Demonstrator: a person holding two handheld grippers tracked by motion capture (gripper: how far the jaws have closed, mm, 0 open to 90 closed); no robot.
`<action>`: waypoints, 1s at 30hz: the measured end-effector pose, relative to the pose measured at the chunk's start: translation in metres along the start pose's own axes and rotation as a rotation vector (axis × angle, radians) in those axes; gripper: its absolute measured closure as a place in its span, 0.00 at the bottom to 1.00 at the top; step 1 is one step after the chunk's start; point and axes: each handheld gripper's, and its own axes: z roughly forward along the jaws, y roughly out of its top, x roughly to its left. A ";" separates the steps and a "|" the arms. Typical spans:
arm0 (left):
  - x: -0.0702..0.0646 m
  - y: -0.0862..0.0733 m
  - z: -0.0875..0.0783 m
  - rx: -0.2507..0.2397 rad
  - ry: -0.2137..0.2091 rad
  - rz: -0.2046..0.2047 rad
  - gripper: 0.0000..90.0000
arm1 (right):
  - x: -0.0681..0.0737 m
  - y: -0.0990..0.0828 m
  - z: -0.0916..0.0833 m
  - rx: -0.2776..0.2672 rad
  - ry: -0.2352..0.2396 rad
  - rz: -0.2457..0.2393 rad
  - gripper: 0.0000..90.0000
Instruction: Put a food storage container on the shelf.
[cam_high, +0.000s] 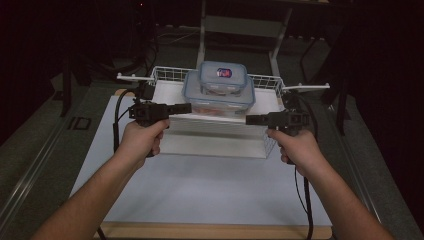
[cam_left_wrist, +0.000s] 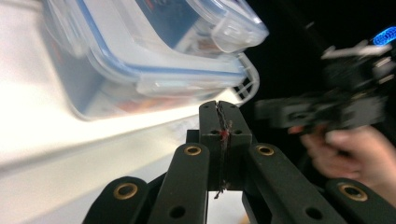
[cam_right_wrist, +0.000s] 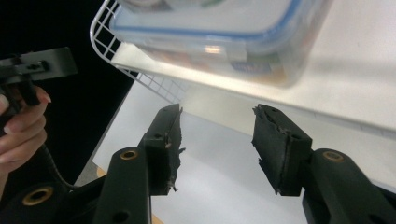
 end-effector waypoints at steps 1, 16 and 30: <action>0.001 -0.002 0.000 0.005 -0.006 -0.004 0.99 | -0.003 -0.004 0.000 0.006 0.023 0.014 0.56; 0.028 -0.044 -0.016 0.001 -0.091 -0.067 0.51 | -0.026 -0.050 -0.008 -0.028 0.063 0.014 0.45; 0.048 -0.091 -0.016 0.050 0.062 0.045 0.21 | -0.057 -0.097 0.001 -0.088 0.021 0.037 0.38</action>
